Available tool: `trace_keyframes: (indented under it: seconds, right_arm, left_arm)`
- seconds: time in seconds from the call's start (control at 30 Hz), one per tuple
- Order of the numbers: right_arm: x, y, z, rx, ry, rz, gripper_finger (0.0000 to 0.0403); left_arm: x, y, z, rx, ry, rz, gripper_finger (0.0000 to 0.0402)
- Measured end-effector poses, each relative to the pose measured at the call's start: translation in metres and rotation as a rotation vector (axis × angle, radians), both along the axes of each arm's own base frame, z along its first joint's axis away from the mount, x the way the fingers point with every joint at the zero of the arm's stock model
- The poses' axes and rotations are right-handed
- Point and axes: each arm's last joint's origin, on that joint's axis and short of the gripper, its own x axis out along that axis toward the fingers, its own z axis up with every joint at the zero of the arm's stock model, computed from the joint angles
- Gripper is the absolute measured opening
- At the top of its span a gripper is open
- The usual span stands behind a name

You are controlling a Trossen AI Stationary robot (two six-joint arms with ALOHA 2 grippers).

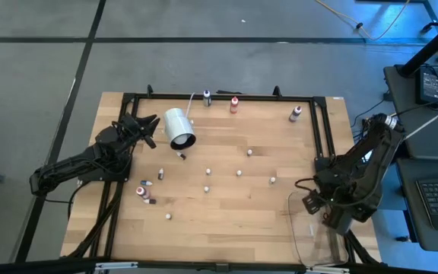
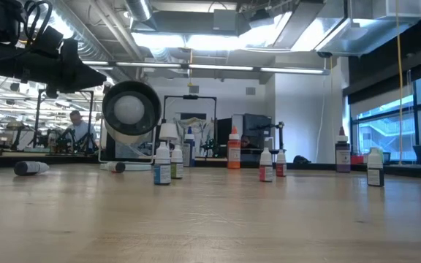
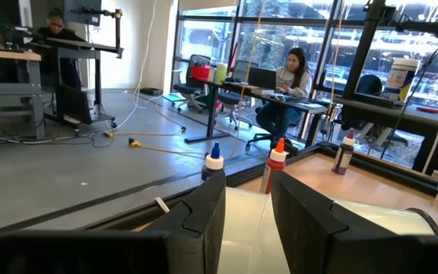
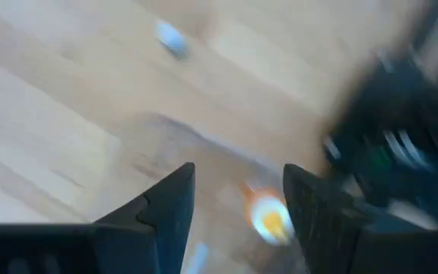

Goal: Pick & Place food coloring
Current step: Put the small black food coloring bottle into the transparent bin

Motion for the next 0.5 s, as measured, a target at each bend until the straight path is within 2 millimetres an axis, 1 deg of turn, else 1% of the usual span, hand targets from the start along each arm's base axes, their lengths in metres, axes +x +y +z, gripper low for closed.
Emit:
trace_keyframes:
  seconds: [0.07,0.13,0.27,0.37,0.5]
  right_arm:
    - [0.007,-0.002,0.007,-0.067,-0.098,0.089,0.0202]
    - [0.013,-0.004,0.013,-0.128,-0.157,0.147,0.0202]
    - [0.022,-0.007,0.021,-0.214,-0.208,0.239,0.0202]
    - [0.027,-0.008,0.023,-0.268,-0.229,0.299,0.0202]
    - [0.034,-0.014,0.023,-0.311,-0.234,0.290,0.0202]
  left_arm:
    - [0.000,0.000,0.000,0.000,0.000,0.000,0.0104]
    - [0.000,0.000,0.000,0.000,-0.001,-0.001,0.0104]
    - [0.000,0.000,0.000,0.000,0.000,-0.001,0.0104]
    - [0.000,0.000,0.000,0.000,0.000,-0.001,0.0104]
    - [0.000,0.000,0.000,0.000,-0.001,0.003,0.0104]
